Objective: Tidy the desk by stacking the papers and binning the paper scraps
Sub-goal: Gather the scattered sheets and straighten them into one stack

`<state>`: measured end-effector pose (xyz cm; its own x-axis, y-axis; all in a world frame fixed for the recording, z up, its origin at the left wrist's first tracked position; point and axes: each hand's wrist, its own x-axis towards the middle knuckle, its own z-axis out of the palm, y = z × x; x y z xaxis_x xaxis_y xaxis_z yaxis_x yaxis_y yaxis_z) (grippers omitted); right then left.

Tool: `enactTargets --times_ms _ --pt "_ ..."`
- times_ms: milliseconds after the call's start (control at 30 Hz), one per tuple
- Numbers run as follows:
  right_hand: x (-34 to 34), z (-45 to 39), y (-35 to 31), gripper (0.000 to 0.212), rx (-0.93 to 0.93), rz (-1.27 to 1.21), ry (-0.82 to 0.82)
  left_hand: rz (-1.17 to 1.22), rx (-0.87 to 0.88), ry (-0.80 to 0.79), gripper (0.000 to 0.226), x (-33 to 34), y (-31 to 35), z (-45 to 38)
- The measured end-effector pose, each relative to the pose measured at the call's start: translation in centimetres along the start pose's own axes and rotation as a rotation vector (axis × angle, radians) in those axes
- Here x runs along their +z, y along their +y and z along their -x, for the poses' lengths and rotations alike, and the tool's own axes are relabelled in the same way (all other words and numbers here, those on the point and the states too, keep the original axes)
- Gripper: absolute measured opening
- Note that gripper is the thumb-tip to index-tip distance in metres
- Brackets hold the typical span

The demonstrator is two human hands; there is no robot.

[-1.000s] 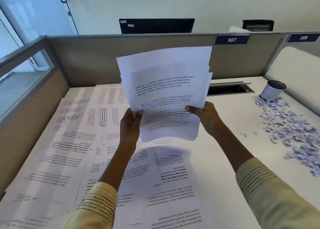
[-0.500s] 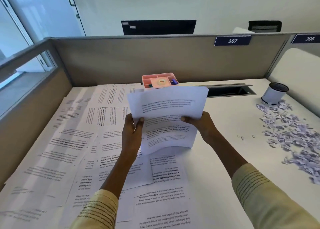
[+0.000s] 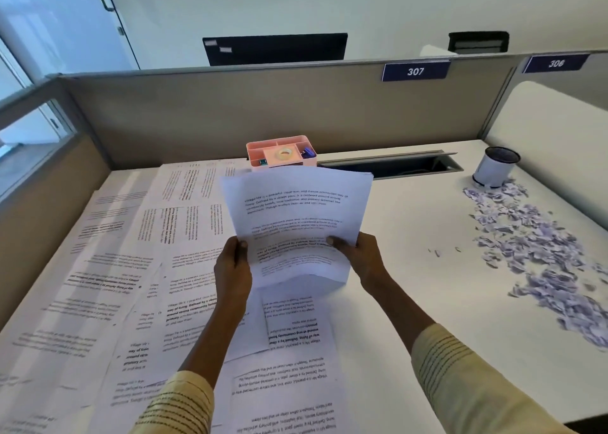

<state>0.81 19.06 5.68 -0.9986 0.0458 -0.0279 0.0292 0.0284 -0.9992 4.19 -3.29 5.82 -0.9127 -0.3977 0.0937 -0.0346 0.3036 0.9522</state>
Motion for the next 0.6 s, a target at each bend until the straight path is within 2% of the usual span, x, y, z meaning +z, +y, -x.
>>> enactTargets --times_ms 67,167,267,367,400,467,600 --pt "-1.0 -0.4 -0.3 0.008 -0.021 0.020 0.057 -0.029 0.047 -0.006 0.020 0.3 0.6 -0.1" --pt "-3.3 -1.3 -0.2 0.016 0.020 0.084 0.043 -0.052 0.082 -0.055 0.015 1.6 1.2 0.0" --pt "-6.2 -1.7 1.5 0.032 0.148 0.143 0.003 -0.014 -0.046 -0.137 0.026 3.9 1.3 0.7" --pt "-10.0 -1.7 3.7 0.034 0.240 0.217 0.013 -0.016 -0.192 -0.303 0.039 6.2 0.4 2.0" --pt "-11.4 -1.8 4.5 0.041 0.261 0.242 0.021 -0.025 -0.227 -0.346 0.042 6.8 0.1 2.5" --pt "-14.1 -2.1 6.3 0.052 0.303 0.295 0.016 -0.074 -0.250 -0.398 0.042 7.5 -0.5 3.5" --pt "-16.5 -2.3 7.0 0.054 0.339 0.408 0.053 -0.116 -0.265 -0.431 0.033 8.8 -1.0 4.7"
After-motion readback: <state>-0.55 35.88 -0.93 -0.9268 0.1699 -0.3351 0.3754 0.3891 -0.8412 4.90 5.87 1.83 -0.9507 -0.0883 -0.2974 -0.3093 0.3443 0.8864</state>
